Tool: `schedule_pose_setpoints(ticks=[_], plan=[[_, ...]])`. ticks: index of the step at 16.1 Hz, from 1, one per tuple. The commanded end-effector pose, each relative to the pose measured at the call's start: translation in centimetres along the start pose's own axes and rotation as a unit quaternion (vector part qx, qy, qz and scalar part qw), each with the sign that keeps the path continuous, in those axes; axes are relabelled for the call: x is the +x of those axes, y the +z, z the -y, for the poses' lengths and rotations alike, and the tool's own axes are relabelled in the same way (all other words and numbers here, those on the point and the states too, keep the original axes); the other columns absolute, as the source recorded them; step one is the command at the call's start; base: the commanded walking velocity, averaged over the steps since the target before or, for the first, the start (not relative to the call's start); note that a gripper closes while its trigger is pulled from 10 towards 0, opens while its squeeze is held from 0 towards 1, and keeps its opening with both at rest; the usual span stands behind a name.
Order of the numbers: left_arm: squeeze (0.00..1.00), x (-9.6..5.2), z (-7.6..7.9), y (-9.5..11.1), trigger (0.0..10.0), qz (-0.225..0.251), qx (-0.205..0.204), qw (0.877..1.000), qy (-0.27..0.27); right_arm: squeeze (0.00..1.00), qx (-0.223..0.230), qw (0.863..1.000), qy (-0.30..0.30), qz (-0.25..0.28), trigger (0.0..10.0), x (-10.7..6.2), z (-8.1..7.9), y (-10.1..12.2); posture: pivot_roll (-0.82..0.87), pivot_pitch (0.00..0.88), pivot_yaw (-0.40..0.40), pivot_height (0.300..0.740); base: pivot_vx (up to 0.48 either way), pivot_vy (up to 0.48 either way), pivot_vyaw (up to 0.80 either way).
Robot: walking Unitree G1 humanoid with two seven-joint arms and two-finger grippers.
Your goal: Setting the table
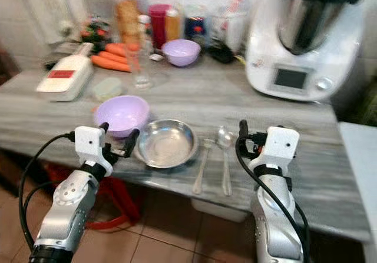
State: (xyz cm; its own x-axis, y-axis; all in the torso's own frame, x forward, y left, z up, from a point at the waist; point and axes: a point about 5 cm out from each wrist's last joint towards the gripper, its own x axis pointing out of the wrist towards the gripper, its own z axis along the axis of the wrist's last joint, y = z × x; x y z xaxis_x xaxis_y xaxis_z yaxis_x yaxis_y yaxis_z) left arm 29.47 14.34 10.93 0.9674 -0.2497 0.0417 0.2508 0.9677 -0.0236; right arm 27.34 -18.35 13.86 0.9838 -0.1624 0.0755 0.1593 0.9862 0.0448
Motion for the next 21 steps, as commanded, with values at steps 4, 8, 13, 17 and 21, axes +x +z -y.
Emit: schedule_pose_setpoints(ticks=[4,8,13,17,21], plan=[[0.0,0.47,-0.26,0.1,10.0,-0.009,0.014,1.0,0.015,0.0,-0.001,1.0,-0.001,0.006,10.0,-0.1,0.07,0.22,-0.07,0.0,0.023,0.74,0.0,0.0,-0.8],[0.0,0.54,-0.34,0.18,10.0,-0.008,0.017,1.0,0.019,0.0,-0.001,1.0,0.002,0.005,10.0,-0.21,-0.07,0.09,-0.07,0.0,0.023,0.74,0.0,0.0,-0.32],[0.0,0.56,-0.39,0.22,10.0,-0.009,0.02,1.0,0.02,0.0,-0.003,1.0,0.003,0.004,10.0,-0.21,-0.08,-0.06,-0.06,0.0,0.023,0.74,-0.212,0.0,0.0],[0.0,0.57,-0.35,0.17,10.0,-0.01,0.022,1.0,0.017,0.0,0.002,1.0,0.008,0.005,10.0,-0.2,-0.24,-0.1,-0.06,0.0,0.021,0.74,-0.277,0.0,0.0],[0.0,0.69,-0.32,0.13,10.0,-0.01,0.022,1.0,0.017,0.0,-0.004,1.0,-0.011,0.001,10.0,-0.02,0.28,-0.24,-0.06,0.0,0.019,0.74,-0.277,0.0,0.0]])
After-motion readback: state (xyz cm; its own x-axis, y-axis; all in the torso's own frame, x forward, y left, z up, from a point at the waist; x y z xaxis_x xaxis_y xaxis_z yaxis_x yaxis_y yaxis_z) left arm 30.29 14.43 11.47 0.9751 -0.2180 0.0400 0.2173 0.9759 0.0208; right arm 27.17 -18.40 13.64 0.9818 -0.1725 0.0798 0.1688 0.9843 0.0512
